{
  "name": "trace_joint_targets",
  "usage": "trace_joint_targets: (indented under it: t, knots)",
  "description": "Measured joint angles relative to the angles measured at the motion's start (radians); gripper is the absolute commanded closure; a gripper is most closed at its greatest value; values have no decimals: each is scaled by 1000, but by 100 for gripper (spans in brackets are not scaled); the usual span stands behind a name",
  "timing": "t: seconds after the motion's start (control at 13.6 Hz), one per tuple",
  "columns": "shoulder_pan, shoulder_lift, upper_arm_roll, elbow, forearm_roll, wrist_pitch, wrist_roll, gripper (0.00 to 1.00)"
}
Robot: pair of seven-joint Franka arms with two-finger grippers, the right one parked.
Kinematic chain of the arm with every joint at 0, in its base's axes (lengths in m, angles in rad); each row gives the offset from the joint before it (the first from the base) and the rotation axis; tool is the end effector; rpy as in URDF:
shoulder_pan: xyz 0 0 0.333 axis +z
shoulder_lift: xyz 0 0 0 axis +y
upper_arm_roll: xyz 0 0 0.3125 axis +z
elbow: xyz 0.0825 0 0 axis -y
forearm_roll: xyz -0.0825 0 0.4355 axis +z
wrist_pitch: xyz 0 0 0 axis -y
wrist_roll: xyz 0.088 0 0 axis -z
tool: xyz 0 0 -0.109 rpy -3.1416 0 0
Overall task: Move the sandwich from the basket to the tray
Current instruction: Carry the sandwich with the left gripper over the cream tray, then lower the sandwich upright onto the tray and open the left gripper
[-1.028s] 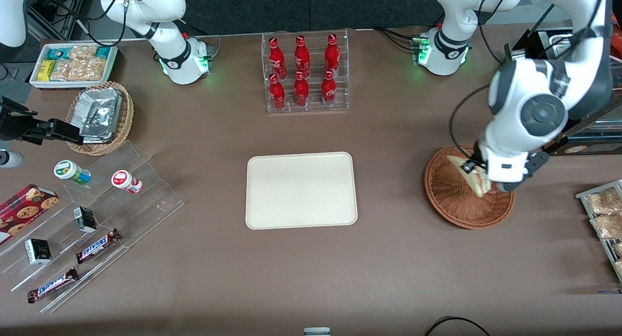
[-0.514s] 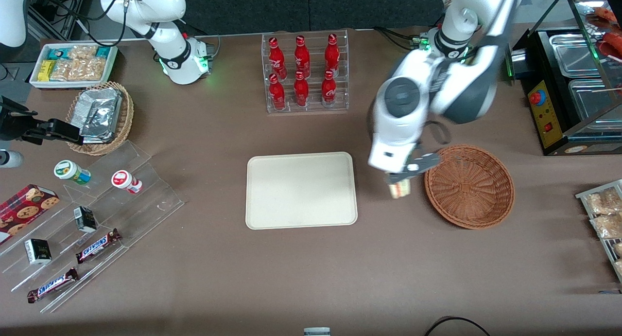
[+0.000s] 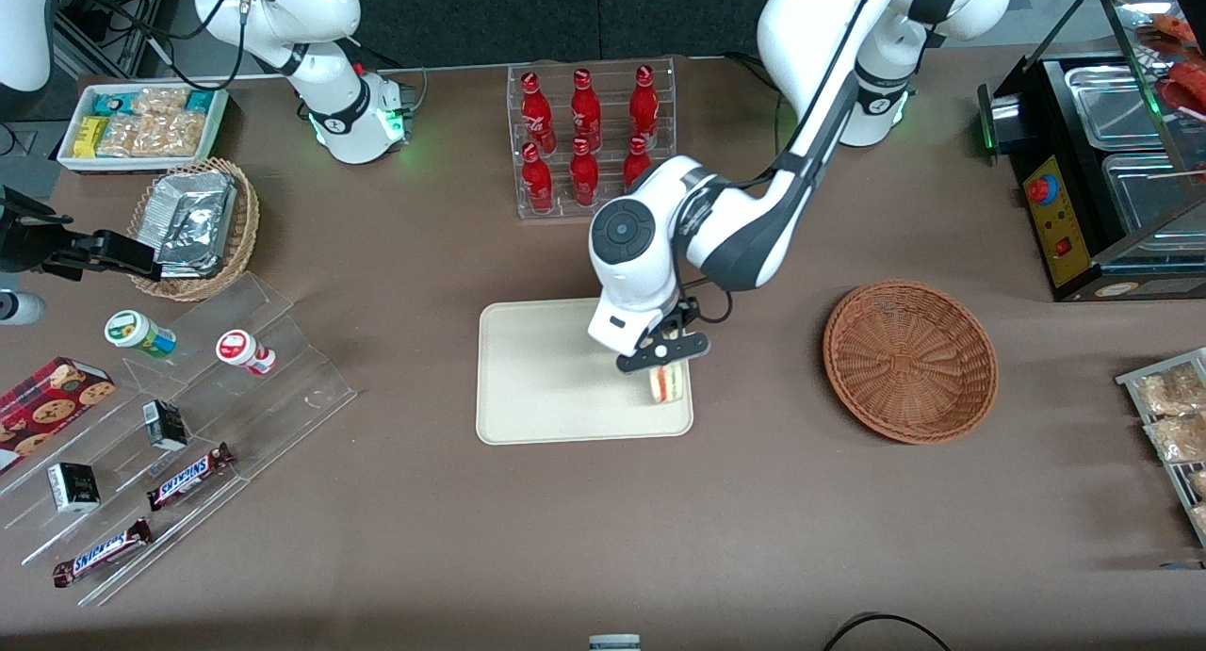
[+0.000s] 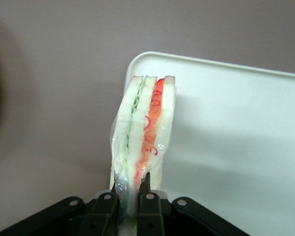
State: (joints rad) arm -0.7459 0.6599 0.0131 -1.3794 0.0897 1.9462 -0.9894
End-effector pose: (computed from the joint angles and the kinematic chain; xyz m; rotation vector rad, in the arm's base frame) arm 0.5680 -0.5052 0.2899 -2.9946 -0.3268 -0.0116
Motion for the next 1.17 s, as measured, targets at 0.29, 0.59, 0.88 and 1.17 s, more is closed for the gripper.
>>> trace_joint_targets:
  t: [0.29, 0.59, 0.88, 1.17]
  knots:
    - [-38, 55, -2, 2, 0, 123, -40, 100]
    - [-61, 93, -2, 3, 0, 159, -46, 100]
    - [-63, 112, -2, 3, 0, 162, -46, 21]
    - [-63, 112, 1, 20, 0, 162, -49, 1]
